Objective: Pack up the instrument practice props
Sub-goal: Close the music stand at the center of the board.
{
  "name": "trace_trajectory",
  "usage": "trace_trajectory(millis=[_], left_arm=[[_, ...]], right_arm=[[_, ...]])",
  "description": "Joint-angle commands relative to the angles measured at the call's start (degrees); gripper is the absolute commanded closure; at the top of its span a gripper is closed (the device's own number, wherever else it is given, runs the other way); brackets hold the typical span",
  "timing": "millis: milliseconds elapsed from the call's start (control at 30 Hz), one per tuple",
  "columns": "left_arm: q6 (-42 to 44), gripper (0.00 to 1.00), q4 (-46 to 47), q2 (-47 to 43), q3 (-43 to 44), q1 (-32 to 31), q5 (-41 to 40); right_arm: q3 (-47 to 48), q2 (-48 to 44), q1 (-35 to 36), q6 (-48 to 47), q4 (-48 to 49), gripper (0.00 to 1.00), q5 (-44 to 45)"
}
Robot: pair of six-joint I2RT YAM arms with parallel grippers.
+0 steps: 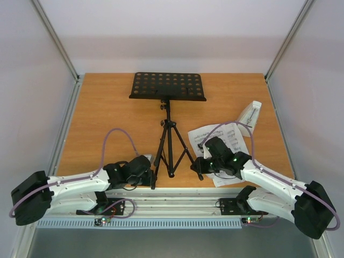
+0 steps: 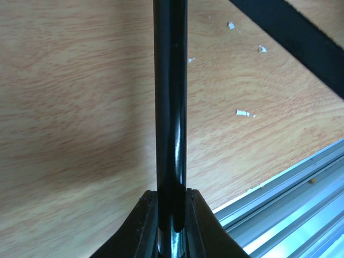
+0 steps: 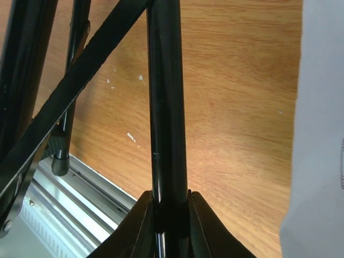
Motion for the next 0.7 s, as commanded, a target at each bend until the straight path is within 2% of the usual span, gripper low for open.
trace_trajectory(millis=[0, 267, 667], left_arm=[[-1.1, 1.00, 13.2, 1.9, 0.8, -0.2, 2.3], [-2.1, 1.00, 20.7, 6.2, 0.7, -0.2, 4.1], [-3.2, 1.00, 31.7, 14.0, 1.3, -1.4, 7.0]], right_arm=[[0.7, 2.4, 3.5, 5.9, 1.1, 0.84, 4.0], [1.1, 7.8, 8.7, 9.1, 6.5, 0.85, 6.7], [3.0, 15.0, 12.1, 9.6, 13.1, 0.85, 7.7]])
